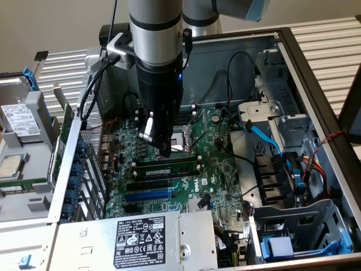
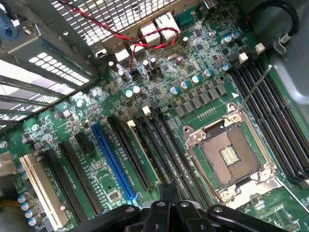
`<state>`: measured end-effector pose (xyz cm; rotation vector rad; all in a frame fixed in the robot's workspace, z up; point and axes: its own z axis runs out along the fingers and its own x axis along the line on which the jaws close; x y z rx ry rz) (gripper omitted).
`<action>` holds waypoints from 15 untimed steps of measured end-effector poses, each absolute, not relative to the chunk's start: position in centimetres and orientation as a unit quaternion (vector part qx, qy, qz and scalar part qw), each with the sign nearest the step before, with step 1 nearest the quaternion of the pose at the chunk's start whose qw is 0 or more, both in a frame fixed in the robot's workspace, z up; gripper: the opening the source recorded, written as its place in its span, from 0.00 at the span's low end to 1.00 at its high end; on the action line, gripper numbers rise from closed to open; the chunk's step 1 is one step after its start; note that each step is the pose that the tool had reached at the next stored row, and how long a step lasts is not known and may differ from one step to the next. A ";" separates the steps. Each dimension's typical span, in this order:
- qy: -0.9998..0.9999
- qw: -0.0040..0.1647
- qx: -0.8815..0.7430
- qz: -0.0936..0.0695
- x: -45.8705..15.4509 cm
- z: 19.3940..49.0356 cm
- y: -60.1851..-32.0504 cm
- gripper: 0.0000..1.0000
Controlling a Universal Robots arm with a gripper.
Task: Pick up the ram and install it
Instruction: 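Press down the ram until it locks into place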
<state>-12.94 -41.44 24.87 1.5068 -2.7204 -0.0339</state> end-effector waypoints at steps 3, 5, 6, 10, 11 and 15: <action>-0.885 0.016 0.465 -0.011 -12.9 24.9 -41.4 0.10; -0.893 0.015 0.451 -0.011 -12.9 24.9 -41.4 0.10; -0.896 0.015 0.444 -0.012 -12.9 24.9 -41.4 0.10; -0.910 0.015 0.413 -0.012 -12.9 24.9 -41.4 0.10; -0.914 0.015 0.406 -0.012 -12.9 24.9 -41.4 0.10; -0.927 0.014 0.375 -0.013 -12.9 24.9 -41.4 0.10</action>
